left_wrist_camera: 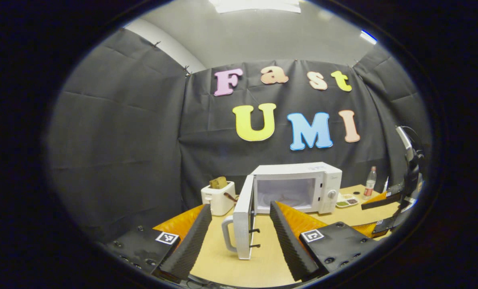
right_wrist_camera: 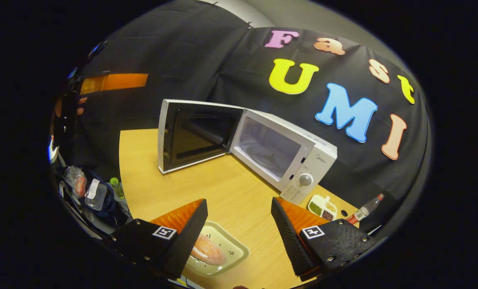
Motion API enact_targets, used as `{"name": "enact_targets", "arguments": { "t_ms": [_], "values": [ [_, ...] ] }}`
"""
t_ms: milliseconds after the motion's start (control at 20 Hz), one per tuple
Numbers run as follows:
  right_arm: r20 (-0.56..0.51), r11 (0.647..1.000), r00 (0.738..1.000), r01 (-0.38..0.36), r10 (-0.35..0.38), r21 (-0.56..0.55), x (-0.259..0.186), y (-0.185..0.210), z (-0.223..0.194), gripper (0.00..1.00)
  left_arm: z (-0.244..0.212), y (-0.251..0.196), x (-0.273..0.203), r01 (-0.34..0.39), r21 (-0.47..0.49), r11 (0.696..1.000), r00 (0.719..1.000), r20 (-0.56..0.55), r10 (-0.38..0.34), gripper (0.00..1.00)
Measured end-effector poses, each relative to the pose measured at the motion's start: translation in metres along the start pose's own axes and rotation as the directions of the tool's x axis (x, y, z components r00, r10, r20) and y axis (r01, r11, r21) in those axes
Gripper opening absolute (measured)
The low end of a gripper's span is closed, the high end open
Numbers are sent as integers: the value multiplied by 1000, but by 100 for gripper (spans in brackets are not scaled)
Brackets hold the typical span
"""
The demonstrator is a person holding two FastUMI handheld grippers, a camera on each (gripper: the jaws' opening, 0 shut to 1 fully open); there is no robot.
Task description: Open the microwave oven with the left hand, put the food in, and close the microwave oven.
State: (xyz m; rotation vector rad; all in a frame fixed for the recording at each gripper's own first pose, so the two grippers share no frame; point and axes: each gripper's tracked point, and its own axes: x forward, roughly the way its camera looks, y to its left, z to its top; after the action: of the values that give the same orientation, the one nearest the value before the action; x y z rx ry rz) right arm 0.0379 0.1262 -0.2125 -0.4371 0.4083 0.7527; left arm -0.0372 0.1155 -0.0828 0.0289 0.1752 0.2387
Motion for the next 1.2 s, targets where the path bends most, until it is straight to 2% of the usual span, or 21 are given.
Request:
{"name": "enact_targets", "arguments": {
  "t_ms": [200,350,550,900,1200],
  "values": [
    [-67,990,989,-136,133,-42,1,26,-32,98,-3,-3,-11,-29,19,999,1000,-8,29,96],
    [-99,978,978,-191,183,-78,1,37,-52,97,-7,-2,-17,-53,17,998,998,-21,53,95],
    [-151,962,956,-264,251,-72,6,53,-79,96,-8,3,-28,-92,10,996,995,-27,92,96],
    [-207,950,935,-306,288,-62,17,62,-112,94,-15,3,-43,-140,33,990,989,-50,141,96],
    [-220,951,936,-298,275,-79,31,60,-124,94,-16,-5,-47,-153,45,987,986,-53,155,96]
  ]
}}
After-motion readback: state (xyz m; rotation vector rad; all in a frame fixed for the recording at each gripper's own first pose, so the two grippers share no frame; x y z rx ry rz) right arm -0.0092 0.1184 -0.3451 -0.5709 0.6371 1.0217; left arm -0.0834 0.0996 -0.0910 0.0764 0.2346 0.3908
